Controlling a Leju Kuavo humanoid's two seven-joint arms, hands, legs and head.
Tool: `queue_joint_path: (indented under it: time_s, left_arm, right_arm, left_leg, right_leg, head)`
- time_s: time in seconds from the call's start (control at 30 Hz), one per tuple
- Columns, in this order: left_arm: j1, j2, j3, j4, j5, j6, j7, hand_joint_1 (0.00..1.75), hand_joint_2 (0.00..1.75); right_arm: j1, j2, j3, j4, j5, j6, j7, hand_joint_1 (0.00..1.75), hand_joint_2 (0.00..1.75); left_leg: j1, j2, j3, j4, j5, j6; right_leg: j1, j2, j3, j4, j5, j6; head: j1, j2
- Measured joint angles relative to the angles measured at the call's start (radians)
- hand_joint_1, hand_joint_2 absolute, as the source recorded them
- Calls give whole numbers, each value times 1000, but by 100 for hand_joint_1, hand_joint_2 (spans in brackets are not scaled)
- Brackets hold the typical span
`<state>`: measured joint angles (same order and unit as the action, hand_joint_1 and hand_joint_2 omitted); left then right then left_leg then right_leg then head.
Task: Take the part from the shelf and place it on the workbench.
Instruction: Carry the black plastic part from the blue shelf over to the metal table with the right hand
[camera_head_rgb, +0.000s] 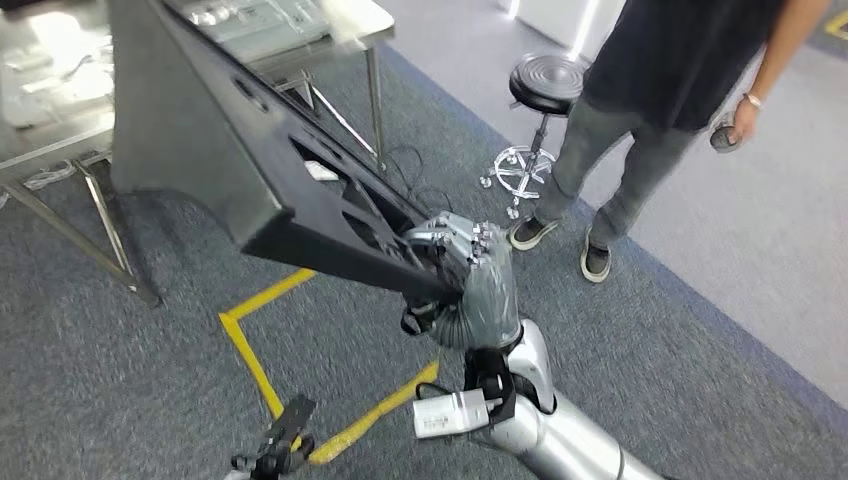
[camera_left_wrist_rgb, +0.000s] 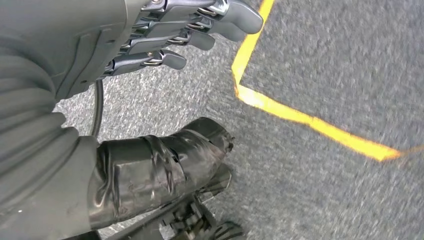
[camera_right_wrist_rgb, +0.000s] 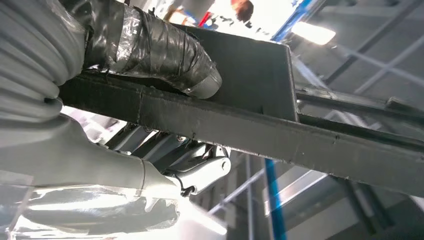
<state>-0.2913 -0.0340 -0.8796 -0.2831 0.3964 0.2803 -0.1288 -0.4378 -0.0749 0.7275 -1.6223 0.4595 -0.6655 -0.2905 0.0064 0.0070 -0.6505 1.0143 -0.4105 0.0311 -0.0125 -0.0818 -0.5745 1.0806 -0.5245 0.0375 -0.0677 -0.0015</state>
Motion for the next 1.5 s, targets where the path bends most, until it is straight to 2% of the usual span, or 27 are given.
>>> queue_joint_path:
  time_s: [0.07, 0.13, 0.17, 0.2, 0.27, 0.3, 0.37, 0.43, 0.5, 0.57, 0.63, 0.67, 0.73, 0.8, 0.87, 0.93, 0.97, 1.03, 1.1, 1.17, 1.2, 1.23, 1.3, 1.37, 1.43, 1.47, 1.5]
  left_arm:
    - [-2, 0, 0, 0, 0, 0, 2, 0, 175]
    - [-1, -1, 0, 0, 1, -2, 5, 0, 175]
    - [1, -2, 0, 0, 1, -3, 7, 0, 175]
    - [4, -2, 0, 0, 1, -4, 8, 0, 175]
    - [6, -6, 0, 0, -1, -7, 10, 0, 175]
    - [6, -7, 0, 0, -3, -10, 10, 0, 175]
    - [7, -9, 0, 0, -7, -15, 12, 0, 175]
    - [13, -7, 0, 0, -12, -19, 15, 0, 175]
    - [15, -5, 0, 0, -17, -22, 18, 0, 175]
    - [12, -4, 0, 0, -24, -26, 21, 0, 175]
    - [11, -4, 0, 0, -30, -30, 25, 0, 175]
    - [13, -4, 0, 1, -32, -31, 27, 0, 175]
    - [16, -2, 0, 1, -37, -35, 29, 0, 175]
    - [13, -1, 0, 1, -41, -38, 29, 0, 175]
    - [10, -1, 0, 1, -45, -40, 31, 0, 175]
    - [11, -1, 1, 1, -49, -42, 33, 0, 175]
    - [13, -1, 1, 1, -52, -43, 34, 0, 175]
    - [12, -1, 1, 1, -57, -45, 37, 0, 175]
    - [10, -1, 1, 1, -60, -48, 40, 0, 175]
    - [12, -1, 1, 1, -62, -49, 43, 0, 175]
    - [13, 0, 1, 1, -62, -50, 44, 0, 175]
    - [14, 0, 1, 1, -62, -50, 44, 0, 175]
    - [13, -1, 1, 1, -62, -51, 44, 0, 175]
    - [12, -2, 1, 1, -63, -52, 45, 0, 175]
    - [14, -1, 1, 1, -63, -53, 45, 0, 175]
    - [17, 0, 1, 1, -64, -53, 45, 0, 175]
    - [18, 2, 1, 1, -65, -53, 46, 0, 175]
  right_arm:
    - [-1, -1, 0, 4, -3, 1, 0, 175, 175]
    - [2, -2, 0, 10, -9, 4, 3, 175, 175]
    - [3, -2, 0, 13, -12, 7, 6, 175, 175]
    - [3, -3, 0, 15, -15, 11, 9, 175, 175]
    - [2, -5, 0, 17, -13, 21, 19, 175, 175]
    - [2, -6, 0, 18, -12, 28, 25, 175, 175]
    - [1, -10, 0, 19, -9, 50, 45, 175, 175]
    - [1, -14, 0, 20, 0, 83, 71, 175, 175]
    - [-1, -17, 0, 19, 24, 117, 102, 175, 175]
    - [-2, -22, 0, 18, 65, 153, 143, 175, 175]
    - [0, -33, 0, 17, 111, 188, 188, 175, 175]
    - [1, -39, 0, 17, 131, 205, 208, 175, 175]
    - [1, -48, 0, 17, 155, 231, 236, 175, 175]
    - [1, -55, 0, 15, 176, 249, 258, 175, 175]
    - [-1, -62, 0, 14, 195, 262, 277, 175, 175]
    - [-2, -69, 0, 13, 214, 274, 295, 175, 175]
    - [-3, -72, 0, 11, 227, 281, 305, 175, 175]
    - [-5, -78, 0, 7, 254, 297, 329, 175, 175]
    - [-5, -89, 3, 4, 287, 318, 359, 175, 175]
    - [-2, -102, 11, 5, 313, 335, 385, 175, 175]
    - [-1, -107, 15, 5, 321, 339, 392, 175, 175]
    - [0, -109, 16, 4, 324, 341, 394, 175, 175]
    - [-3, -113, 18, 3, 328, 342, 396, 175, 175]
    - [-6, -117, 21, 1, 328, 342, 396, 175, 175]
    - [-7, -120, 28, -1, 330, 344, 399, 175, 175]
    - [-9, -122, 31, -1, 335, 348, 404, 175, 175]
    - [-11, -123, 34, -2, 345, 355, 412, 175, 175]
  left_leg:
    - [2, -23, 3, -1, -2, 8]
    - [1, -52, 4, 0, -5, 13]
    - [1, -68, 5, 2, -6, 13]
    - [1, -84, 5, 5, -8, 12]
    - [0, -115, 5, 13, -13, 5]
    - [1, -129, 2, 17, -15, 0]
    - [4, -153, -4, 18, -15, -13]
    - [8, -167, -7, 14, -13, -24]
    - [4, -125, -22, 45, -32, -34]
    - [2, -54, -76, 153, -83, -43]
    - [5, -22, -139, 270, -122, -49]
    - [7, -16, -151, 288, -118, -50]
    - [8, -1, -115, 214, -63, -49]
    - [0, 48, -47, 83, -12, -41]
    - [-8, 76, -17, 23, -4, -28]
    - [-9, 51, -15, 19, -7, -15]
    - [-8, 36, -14, 17, -7, -9]
    - [-3, 8, -9, 12, -6, 3]
    - [-2, -21, -7, 11, -7, 10]
    - [-3, -55, -5, 12, -9, 13]
    - [-4, -72, -3, 13, -10, 14]
    - [-5, -89, -1, 14, -11, 14]
    - [-4, -119, 1, 16, -13, 10]
    - [3, -145, -8, 18, -12, 1]
    - [9, -171, -15, 13, -6, -14]
    - [7, -164, -16, 14, -7, -20]
    - [3, -141, -21, 25, -15, -27]
  right_leg:
    - [-1, 54, -69, 127, -52, 2]
    - [-1, 72, -130, 219, -69, 2]
    - [-1, 76, -138, 214, -50, 2]
    - [-2, 81, -126, 173, -15, 0]
    - [-7, 119, -77, 45, 55, -6]
    - [-10, 139, -55, -1, 70, -8]
    - [-8, 155, -37, -36, 67, -14]
    - [-7, 133, -29, -44, 68, -23]
    - [-13, 108, -17, -56, 70, -35]
    - [-14, 80, -6, -63, 67, -43]
    - [-11, 51, 0, -62, 61, -46]
    - [-10, 37, 3, -62, 57, -46]
    - [-10, 12, 12, -61, 48, -41]
    - [-5, -9, 24, -59, 36, -32]
    - [4, -30, 32, -59, 26, -20]
    - [8, -53, 40, -64, 19, -10]
    - [6, -48, 43, -60, 11, -4]
    - [1, 5, 18, 0, -27, 2]
    - [0, 61, -54, 134, -82, 2]
    - [2, 76, -119, 227, -93, 0]
    - [3, 79, -128, 220, -68, -3]
    - [3, 85, -117, 174, -26, -7]
    - [0, 137, -74, 42, 54, -19]
    - [-1, 183, -45, -36, 77, -28]
    - [0, 171, -34, -53, 72, -33]
    - [-2, 157, -27, -60, 74, -36]
    - [-6, 142, -20, -67, 76, -40]
  head:
    - [5, 0]
    - [8, 0]
    - [7, 0]
    - [8, 0]
    - [7, 0]
    - [7, 0]
    - [6, 0]
    - [7, 0]
    - [0, 0]
    - [-8, 0]
    - [-9, 0]
    - [-10, 0]
    - [-10, 0]
    - [-10, 0]
    - [-9, 0]
    - [-6, 0]
    - [-4, 0]
    - [1, 0]
    - [6, 0]
    - [7, 0]
    - [7, 0]
    - [7, 0]
    - [4, 0]
    - [4, 0]
    - [7, 0]
    - [8, 0]
    - [5, 0]
